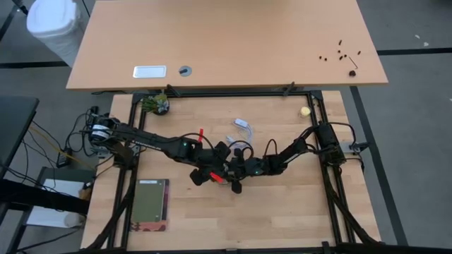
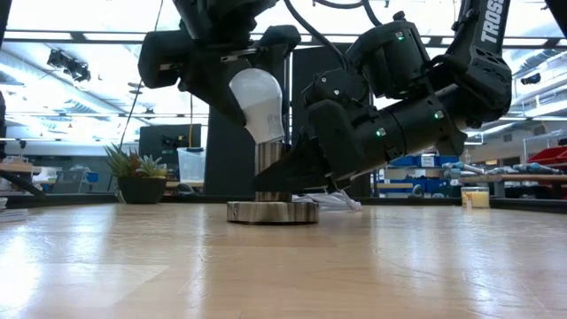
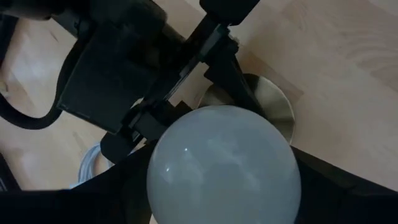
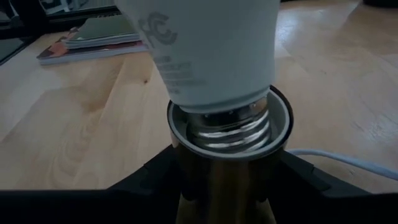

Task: Screw lightbulb
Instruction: Insert the lightbulb into the lamp

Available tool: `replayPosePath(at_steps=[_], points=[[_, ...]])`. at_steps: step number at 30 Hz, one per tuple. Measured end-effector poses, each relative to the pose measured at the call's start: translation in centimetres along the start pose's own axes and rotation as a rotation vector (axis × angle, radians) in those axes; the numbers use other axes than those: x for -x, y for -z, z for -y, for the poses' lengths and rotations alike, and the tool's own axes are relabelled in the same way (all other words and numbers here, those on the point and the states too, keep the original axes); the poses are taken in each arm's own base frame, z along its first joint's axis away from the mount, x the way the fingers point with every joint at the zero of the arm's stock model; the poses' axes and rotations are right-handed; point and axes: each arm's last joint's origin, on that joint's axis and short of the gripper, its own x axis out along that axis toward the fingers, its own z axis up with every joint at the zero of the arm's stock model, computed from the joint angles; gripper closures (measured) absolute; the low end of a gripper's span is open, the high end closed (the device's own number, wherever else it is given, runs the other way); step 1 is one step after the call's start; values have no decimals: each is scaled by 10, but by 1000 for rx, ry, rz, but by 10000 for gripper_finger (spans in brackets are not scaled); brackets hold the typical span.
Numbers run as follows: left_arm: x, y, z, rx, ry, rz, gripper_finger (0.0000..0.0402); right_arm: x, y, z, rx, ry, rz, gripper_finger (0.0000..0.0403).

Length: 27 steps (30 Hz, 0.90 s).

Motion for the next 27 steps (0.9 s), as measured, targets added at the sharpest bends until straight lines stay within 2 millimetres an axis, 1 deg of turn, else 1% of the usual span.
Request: replayPosePath(at_steps=[7, 12, 18, 20, 27], points=[[-1, 0, -2, 180, 47, 51, 117, 1, 1, -2, 27, -1, -1, 206], [-7, -4, -4, 287, 81, 25, 117, 0, 0, -3, 60, 4, -2, 206], [-13, -16, -17, 353, 151, -20, 117, -4, -3, -4, 79, 11, -17, 206], [-15, -17, -21, 374, 178, -42, 117, -5, -4, -5, 82, 15, -19, 206], [-15, -18, -22, 415, 192, -50, 118, -6, -9, -3, 105, 39, 33, 206]])
